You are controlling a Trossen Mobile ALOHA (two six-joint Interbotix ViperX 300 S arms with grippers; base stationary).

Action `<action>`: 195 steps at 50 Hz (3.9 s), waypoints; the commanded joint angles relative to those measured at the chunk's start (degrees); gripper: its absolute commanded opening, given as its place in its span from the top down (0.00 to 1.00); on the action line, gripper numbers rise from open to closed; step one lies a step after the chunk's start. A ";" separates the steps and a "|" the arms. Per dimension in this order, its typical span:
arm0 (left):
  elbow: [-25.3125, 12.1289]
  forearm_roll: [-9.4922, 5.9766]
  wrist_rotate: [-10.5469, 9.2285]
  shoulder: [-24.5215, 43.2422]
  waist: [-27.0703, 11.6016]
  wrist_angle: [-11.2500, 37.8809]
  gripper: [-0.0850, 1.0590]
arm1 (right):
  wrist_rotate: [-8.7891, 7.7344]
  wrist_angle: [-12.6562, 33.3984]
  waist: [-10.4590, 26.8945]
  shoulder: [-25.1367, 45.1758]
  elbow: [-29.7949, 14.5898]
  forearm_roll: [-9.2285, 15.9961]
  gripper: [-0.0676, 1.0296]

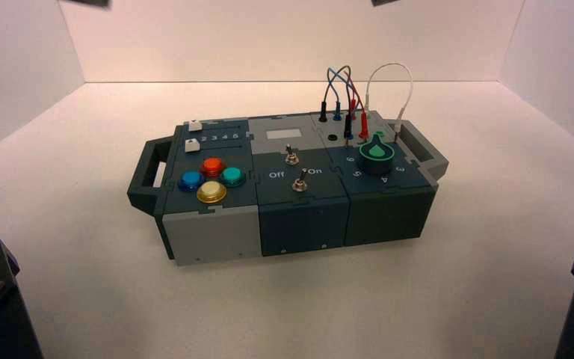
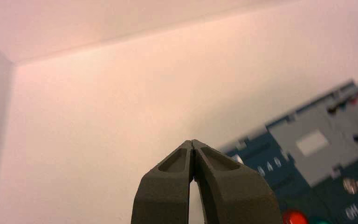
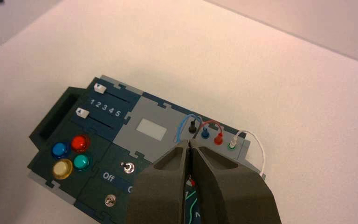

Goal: Move the top slider to position 5.

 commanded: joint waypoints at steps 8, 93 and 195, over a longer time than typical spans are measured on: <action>-4.75 -0.44 -0.44 9.40 -2.55 3.08 0.95 | 0.00 2.99 0.35 5.27 -3.52 0.18 0.96; -16.96 -2.81 -14.41 39.55 -7.73 10.99 0.95 | -0.18 5.45 4.13 17.75 -9.58 1.76 0.96; -25.49 -2.81 -17.40 46.41 -15.47 13.45 0.95 | -0.18 5.45 4.13 17.58 -9.76 2.02 0.96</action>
